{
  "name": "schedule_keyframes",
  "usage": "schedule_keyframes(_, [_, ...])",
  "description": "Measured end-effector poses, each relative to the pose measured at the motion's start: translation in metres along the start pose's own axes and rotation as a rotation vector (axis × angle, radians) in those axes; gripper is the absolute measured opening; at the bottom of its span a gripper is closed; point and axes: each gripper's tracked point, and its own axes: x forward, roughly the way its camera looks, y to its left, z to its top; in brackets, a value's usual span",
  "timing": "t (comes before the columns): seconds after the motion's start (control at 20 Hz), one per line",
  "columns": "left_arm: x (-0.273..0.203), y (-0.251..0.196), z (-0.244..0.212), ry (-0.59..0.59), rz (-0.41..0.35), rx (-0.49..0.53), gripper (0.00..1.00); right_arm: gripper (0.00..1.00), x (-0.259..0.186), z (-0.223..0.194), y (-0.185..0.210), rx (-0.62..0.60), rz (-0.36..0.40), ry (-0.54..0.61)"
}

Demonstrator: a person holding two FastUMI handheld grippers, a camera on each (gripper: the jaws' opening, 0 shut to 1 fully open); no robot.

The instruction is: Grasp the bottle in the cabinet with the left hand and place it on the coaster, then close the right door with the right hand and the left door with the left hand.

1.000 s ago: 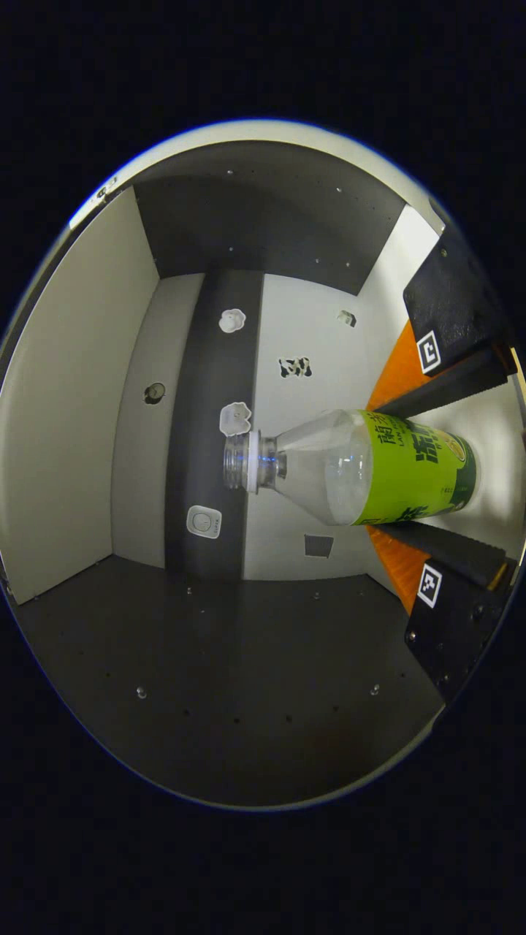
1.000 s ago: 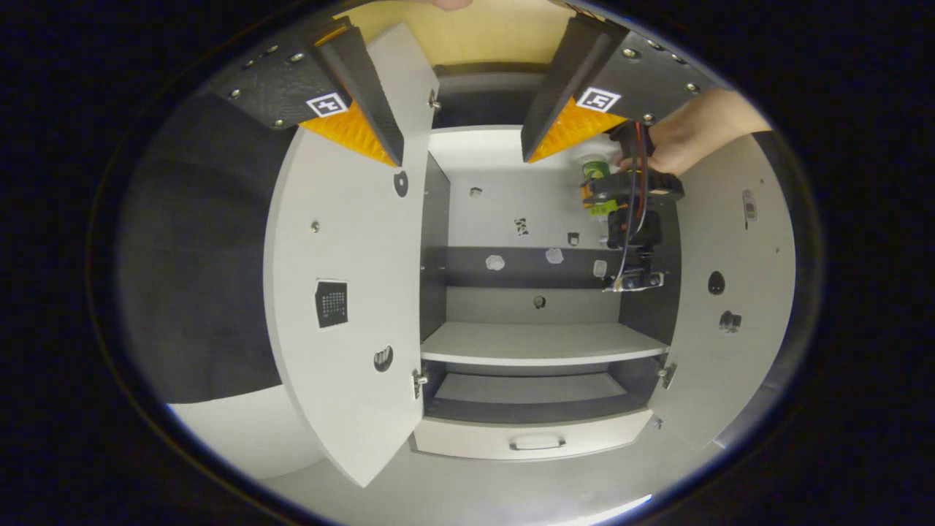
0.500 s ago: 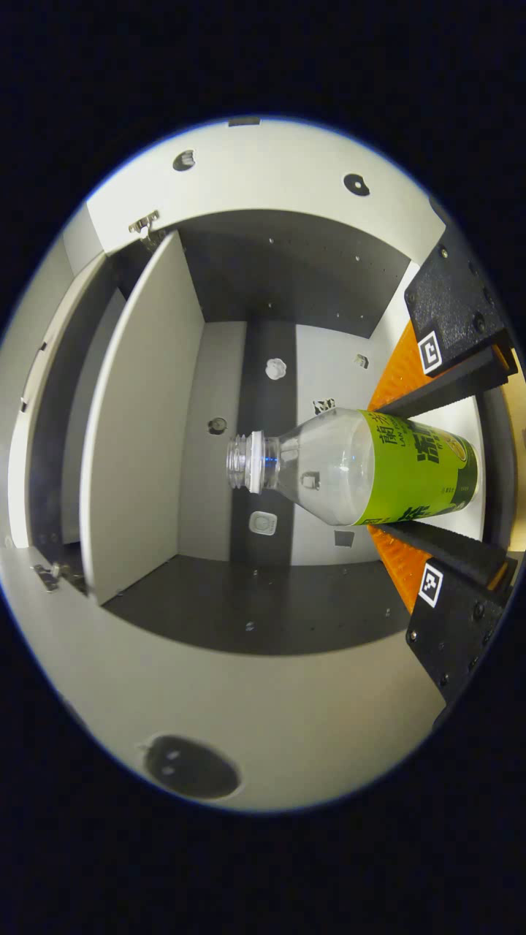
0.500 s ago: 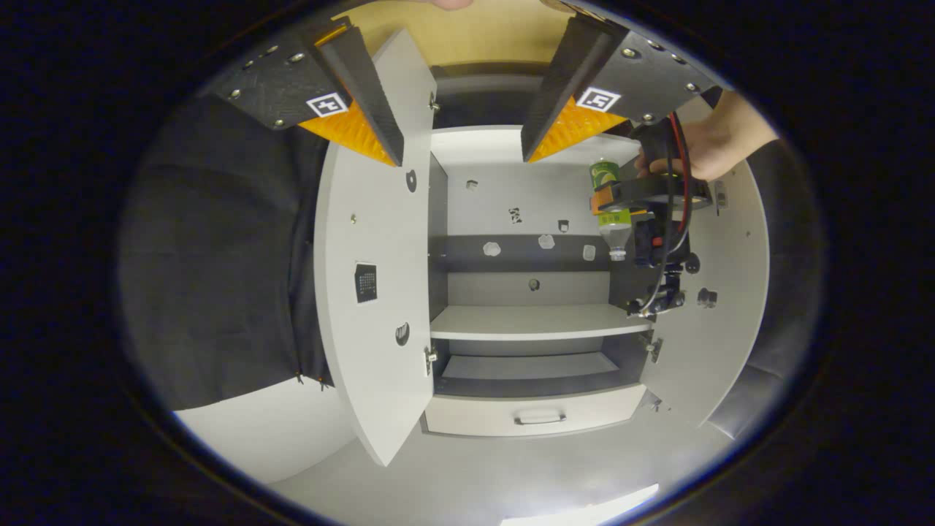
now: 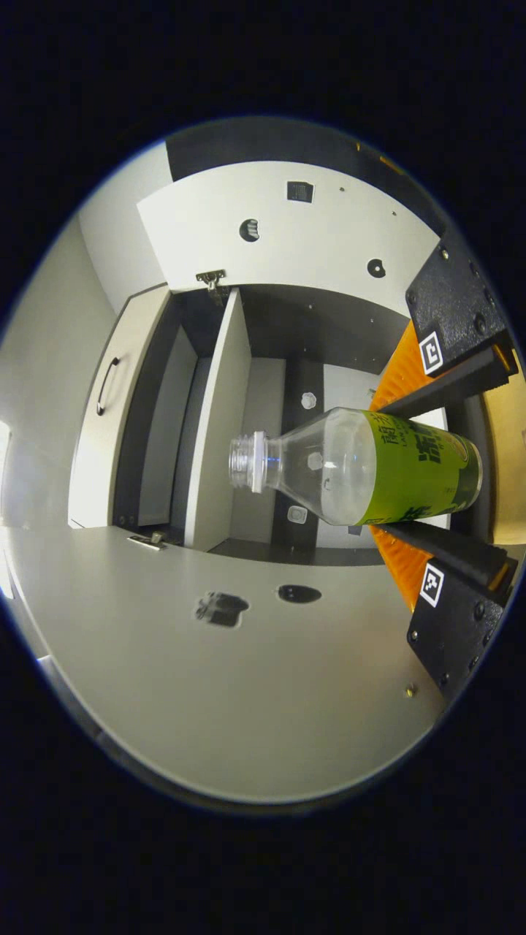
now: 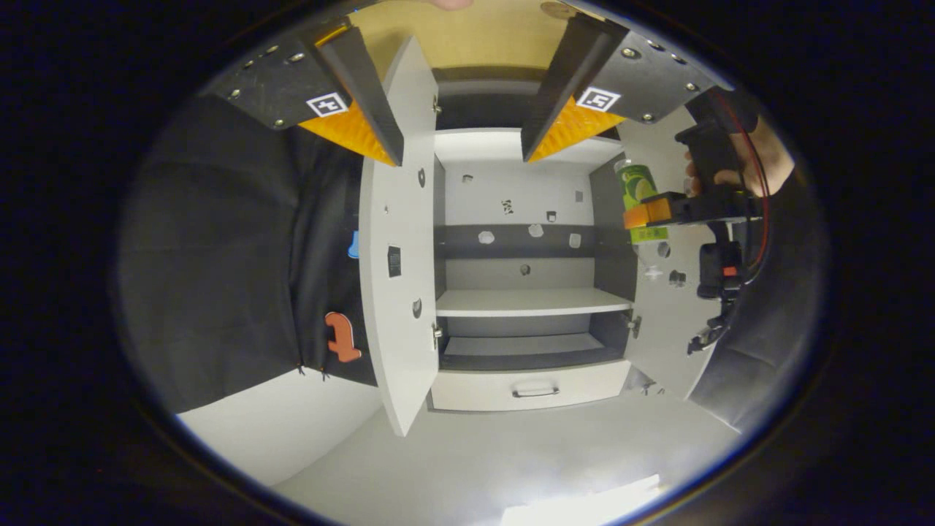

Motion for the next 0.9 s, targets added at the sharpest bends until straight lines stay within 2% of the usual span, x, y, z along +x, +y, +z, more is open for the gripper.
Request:
schedule_keyframes(0.25, [-0.051,-0.004,-0.008,0.034,0.0,-0.018,0.79,0.98,-0.016,-0.002,0.005,0.015,0.013,0.013])
schedule_keyframes(0.45, [-0.083,-0.005,-0.037,0.05,0.016,-0.006,0.79,0.98,-0.023,-0.005,0.013,0.004,0.042,0.024])
schedule_keyframes(0.6, [-0.104,-0.012,-0.078,0.08,0.012,-0.003,0.8,0.98,-0.026,-0.007,0.019,-0.015,0.065,0.016])
schedule_keyframes(0.65, [-0.11,-0.016,-0.094,0.101,0.006,-0.009,0.77,0.94,-0.026,-0.008,0.023,-0.02,0.075,0.013])
schedule_keyframes(0.7, [-0.115,-0.021,-0.109,0.118,-0.001,-0.022,0.79,0.98,-0.026,-0.011,0.026,-0.023,0.083,0.014])
schedule_keyframes(0.9, [-0.128,-0.036,-0.163,0.121,-0.024,-0.083,0.8,0.98,-0.019,-0.024,0.033,-0.017,0.103,0.04])
